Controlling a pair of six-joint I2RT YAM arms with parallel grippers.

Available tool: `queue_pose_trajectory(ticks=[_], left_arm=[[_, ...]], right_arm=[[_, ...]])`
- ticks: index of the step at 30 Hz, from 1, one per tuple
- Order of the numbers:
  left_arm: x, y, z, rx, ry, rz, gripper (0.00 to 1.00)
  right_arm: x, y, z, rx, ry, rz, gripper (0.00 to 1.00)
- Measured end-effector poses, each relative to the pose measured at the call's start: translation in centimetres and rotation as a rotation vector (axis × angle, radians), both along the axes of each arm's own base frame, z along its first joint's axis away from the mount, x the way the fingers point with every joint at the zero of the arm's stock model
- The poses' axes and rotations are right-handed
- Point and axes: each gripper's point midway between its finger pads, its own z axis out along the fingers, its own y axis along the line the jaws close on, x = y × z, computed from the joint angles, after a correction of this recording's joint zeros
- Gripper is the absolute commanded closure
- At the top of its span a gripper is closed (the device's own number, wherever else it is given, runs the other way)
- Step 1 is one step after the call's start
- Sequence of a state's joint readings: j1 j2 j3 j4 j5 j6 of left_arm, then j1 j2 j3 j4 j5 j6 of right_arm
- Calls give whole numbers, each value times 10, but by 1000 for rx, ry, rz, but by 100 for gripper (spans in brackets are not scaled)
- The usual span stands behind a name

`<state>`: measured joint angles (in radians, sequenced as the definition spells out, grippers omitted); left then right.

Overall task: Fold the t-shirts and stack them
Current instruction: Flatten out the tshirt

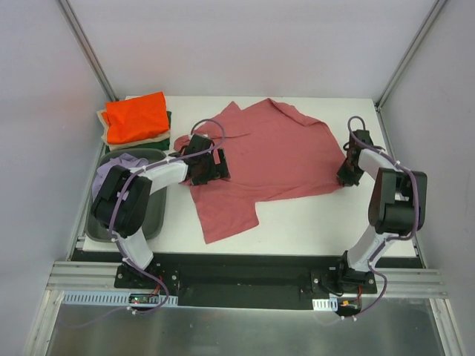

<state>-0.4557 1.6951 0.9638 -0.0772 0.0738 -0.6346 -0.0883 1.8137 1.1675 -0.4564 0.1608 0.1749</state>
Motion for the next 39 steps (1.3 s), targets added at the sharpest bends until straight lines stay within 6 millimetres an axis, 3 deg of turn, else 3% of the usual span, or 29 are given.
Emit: queue_pose_trajectory(ticks=[6, 11, 14, 18, 22, 25, 28, 30, 31, 33, 36, 39], left_arm=[[35, -13, 5, 9, -18, -35, 1], [17, -11, 8, -13, -3, -59, 1], [-14, 1, 13, -10, 5, -62, 1], [-55, 6, 33, -40, -41, -78, 1], [-93, 3, 50, -109, -94, -102, 1], [-121, 10, 44, -153, -90, -90, 1], [-147, 21, 28, -179, -49, -71, 1], [-160, 26, 21, -195, -28, -57, 1], [-165, 29, 17, -202, -18, -48, 1], [-173, 31, 14, -219, -8, -40, 1], [-182, 32, 11, -235, 11, -30, 1], [-191, 30, 6, -230, 52, -29, 5]], right_arm=[[-82, -8, 10, -73, 74, -50, 88], [-101, -15, 35, -162, 75, -58, 82], [-94, 0, 54, -251, 80, 18, 80], [-59, 44, 77, -317, 50, 158, 79], [-23, 97, 70, -406, 86, 281, 52], [-6, 141, 48, -465, 126, 393, 34], [-8, 173, 37, -485, 140, 497, 25], [-14, 184, 40, -480, 126, 538, 11], [-16, 185, 44, -466, 102, 543, 2], [-28, 174, 53, -418, 64, 530, 4], [-46, 144, 69, -293, 8, 458, 4], [-48, 104, 77, -88, -67, 291, 4]])
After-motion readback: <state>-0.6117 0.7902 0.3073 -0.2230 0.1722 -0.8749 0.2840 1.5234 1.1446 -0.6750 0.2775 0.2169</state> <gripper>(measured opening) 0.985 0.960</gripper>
